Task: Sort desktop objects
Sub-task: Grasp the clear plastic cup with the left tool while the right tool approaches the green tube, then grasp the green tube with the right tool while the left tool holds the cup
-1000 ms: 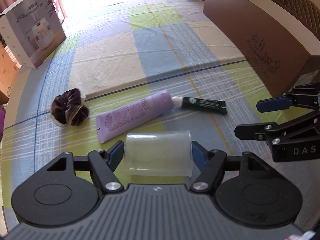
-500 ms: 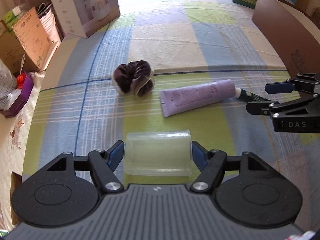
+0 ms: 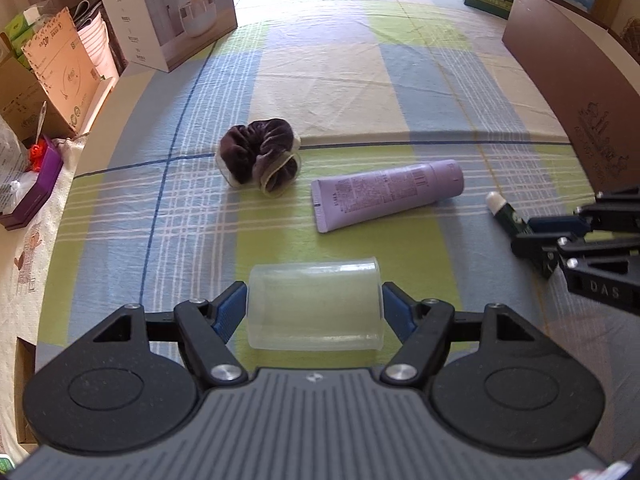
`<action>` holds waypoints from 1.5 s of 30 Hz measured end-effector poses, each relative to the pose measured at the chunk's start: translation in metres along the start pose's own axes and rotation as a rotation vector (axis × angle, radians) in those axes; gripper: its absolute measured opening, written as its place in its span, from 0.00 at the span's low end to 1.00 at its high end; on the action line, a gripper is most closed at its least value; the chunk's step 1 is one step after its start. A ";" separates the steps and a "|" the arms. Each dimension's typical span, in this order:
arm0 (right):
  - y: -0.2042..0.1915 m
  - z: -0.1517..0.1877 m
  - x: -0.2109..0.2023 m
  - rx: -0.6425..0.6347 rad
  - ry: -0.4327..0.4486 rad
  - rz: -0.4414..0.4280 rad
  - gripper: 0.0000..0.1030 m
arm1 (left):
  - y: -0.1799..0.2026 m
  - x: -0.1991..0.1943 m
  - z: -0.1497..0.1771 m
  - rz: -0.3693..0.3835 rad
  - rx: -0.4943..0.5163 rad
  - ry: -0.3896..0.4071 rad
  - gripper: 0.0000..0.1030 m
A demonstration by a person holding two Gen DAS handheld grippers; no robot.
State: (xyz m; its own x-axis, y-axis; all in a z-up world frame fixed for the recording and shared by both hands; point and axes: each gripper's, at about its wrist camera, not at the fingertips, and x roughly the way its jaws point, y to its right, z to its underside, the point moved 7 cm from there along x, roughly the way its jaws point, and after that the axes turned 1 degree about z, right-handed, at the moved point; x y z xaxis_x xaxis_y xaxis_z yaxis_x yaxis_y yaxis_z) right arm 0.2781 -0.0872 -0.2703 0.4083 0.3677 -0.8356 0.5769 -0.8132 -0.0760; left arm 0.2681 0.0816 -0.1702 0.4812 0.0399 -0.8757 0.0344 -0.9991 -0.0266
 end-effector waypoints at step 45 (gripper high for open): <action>0.010 0.053 -0.043 0.068 -0.049 -0.008 0.13 | 0.091 -0.006 0.031 0.061 0.156 -0.057 0.66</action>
State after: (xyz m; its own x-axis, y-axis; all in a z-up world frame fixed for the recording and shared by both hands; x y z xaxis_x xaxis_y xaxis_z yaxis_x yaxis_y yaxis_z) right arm 0.2290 -0.1347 -0.2636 0.3678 0.3526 -0.8605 0.5295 -0.8401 -0.1180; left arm 0.2408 -0.0100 -0.1825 0.4275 -0.0172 -0.9038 -0.1320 -0.9903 -0.0436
